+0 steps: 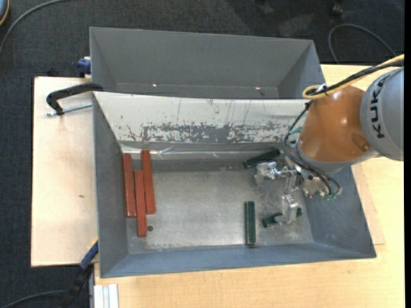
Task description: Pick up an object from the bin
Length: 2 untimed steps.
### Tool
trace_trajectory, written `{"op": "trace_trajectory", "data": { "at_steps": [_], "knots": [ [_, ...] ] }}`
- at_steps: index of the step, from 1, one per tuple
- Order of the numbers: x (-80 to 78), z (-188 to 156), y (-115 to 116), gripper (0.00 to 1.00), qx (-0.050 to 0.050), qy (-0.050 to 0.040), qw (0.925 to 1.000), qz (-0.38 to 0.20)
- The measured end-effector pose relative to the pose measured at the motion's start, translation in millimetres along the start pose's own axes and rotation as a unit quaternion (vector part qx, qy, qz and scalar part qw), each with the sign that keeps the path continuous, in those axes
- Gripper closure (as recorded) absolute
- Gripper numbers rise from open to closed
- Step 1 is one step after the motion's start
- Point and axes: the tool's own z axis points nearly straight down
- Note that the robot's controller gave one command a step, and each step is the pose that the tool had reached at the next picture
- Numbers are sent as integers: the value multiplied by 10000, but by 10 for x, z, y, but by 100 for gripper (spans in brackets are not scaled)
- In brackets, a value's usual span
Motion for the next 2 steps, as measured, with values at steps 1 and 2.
{"op": "trace_trajectory", "data": {
  "at_steps": [1,2],
  "knots": [
    [9,86,340,0,22,-23,9213,-3888],
    [10,82,336,100,22,-23,9217,-3880]
  ]
}}
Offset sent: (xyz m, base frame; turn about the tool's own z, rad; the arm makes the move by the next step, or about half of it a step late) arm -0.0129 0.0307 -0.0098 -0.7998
